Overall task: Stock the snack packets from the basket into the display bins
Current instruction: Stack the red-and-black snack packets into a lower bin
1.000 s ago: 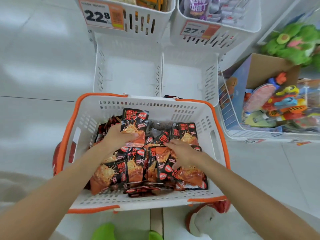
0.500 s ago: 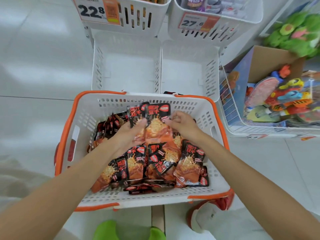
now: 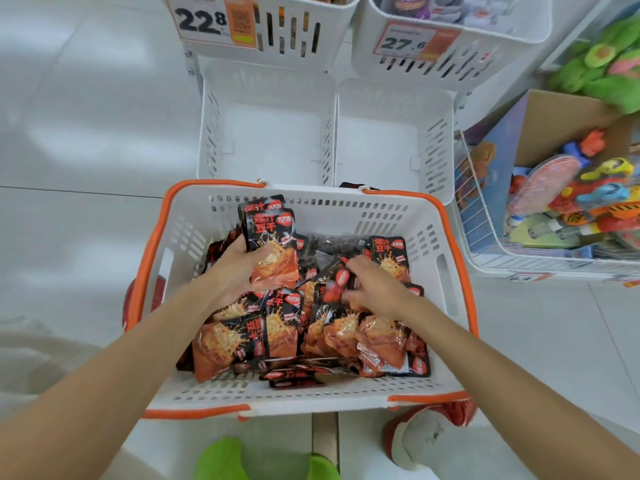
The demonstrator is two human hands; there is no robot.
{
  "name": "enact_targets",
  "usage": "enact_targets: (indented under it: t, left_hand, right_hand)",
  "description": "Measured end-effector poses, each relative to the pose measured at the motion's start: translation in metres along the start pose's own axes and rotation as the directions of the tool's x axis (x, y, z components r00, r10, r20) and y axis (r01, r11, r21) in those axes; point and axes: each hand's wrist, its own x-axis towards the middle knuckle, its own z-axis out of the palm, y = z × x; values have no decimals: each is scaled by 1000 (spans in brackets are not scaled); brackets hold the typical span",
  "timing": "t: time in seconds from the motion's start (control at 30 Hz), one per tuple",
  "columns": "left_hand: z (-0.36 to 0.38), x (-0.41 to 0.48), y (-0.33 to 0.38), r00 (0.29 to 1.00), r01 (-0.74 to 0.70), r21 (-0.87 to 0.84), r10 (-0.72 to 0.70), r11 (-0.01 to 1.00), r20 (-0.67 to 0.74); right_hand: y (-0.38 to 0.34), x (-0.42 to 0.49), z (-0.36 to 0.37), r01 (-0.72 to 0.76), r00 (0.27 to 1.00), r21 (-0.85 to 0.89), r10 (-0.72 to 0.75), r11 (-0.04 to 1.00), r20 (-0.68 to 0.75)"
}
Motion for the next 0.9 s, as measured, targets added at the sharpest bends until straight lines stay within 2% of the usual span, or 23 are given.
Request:
enact_targets:
  t: [0.03, 0.07, 0.1, 0.13, 0.17, 0.2, 0.3, 0.33, 0.4, 0.43, 0.47, 0.53, 0.6, 0.67, 0.7, 0.77, 0.83, 0.9]
  left_hand:
    - [2, -1, 3, 1000, -13, 6, 13, 1000, 1]
    - [7, -2, 6, 1000, -24, 9, 24, 1000, -6]
    - [14, -5, 9, 999, -28, 19, 29, 999, -21]
    - [23, -7, 12, 999, -40, 41, 41, 998, -29]
    - [34, -10, 15, 999, -44, 55, 45, 998, -24]
    - [46, -13, 20, 999, -45, 59, 45, 997, 6]
    - [76, -15, 36, 983, -123, 172, 96, 977, 159]
    - [82, -13, 42, 974, -181, 246, 139, 952, 179]
    - [84, -5, 56, 966, -259, 409, 225, 875, 130]
    - [82, 3, 62, 959, -279, 492, 260, 825, 110]
    - [81, 12, 69, 950, -306, 557, 289, 772, 121]
    - [84, 28, 85, 919, -393, 634, 319, 666, 234]
    - [94, 48, 105, 874, -485, 642, 298, 594, 385]
    - [107, 71, 125, 838, -533, 583, 285, 614, 466]
    - [113, 84, 135, 838, -534, 569, 306, 625, 451]
    - [119, 108, 151, 852, -522, 608, 403, 598, 335]
    - [116, 136, 157, 842, -487, 644, 513, 590, 167]
    - [108, 162, 154, 854, -409, 659, 519, 631, 34]
  right_hand:
    - [-5, 0, -12, -50, 996, 216, 65, 975, -59]
    - [-11, 2, -25, -78, 984, 459, 142, 885, -107]
    - [-18, 6, -38, -73, 969, 675, 212, 734, -126]
    - [-25, 12, -47, -48, 959, 819, 256, 571, -122]
    - [-32, 19, -53, -15, 956, 891, 267, 453, -119]
    - [-40, 25, -57, 5, 958, 925, 265, 380, -114]
    - [-63, 36, -62, 38, 961, 969, 257, 245, -103]
    - [-66, 39, -67, 54, 962, 980, 253, 192, -103]
    - [-61, 39, -89, 65, 967, 992, 239, 107, -89]
    - [-55, 39, -102, 51, 972, 989, 219, 140, -82]
    - [-48, 39, -117, 28, 980, 970, 185, 241, -75]
    - [-35, 42, -143, -5, 994, 912, 104, 410, -42]
    - [-20, 49, -165, -15, 1000, 891, 30, 453, 2]
    - [-4, 60, -184, 12, 999, 864, 22, 504, -26]
    - [7, 67, -192, 49, 995, 841, 44, 539, -86]
    - [29, 83, -203, 118, 959, 781, 135, 613, -251]
    - [53, 100, -206, 183, 887, 712, 199, 678, -417]
    - [75, 119, -199, 216, 819, 641, 221, 736, -530]
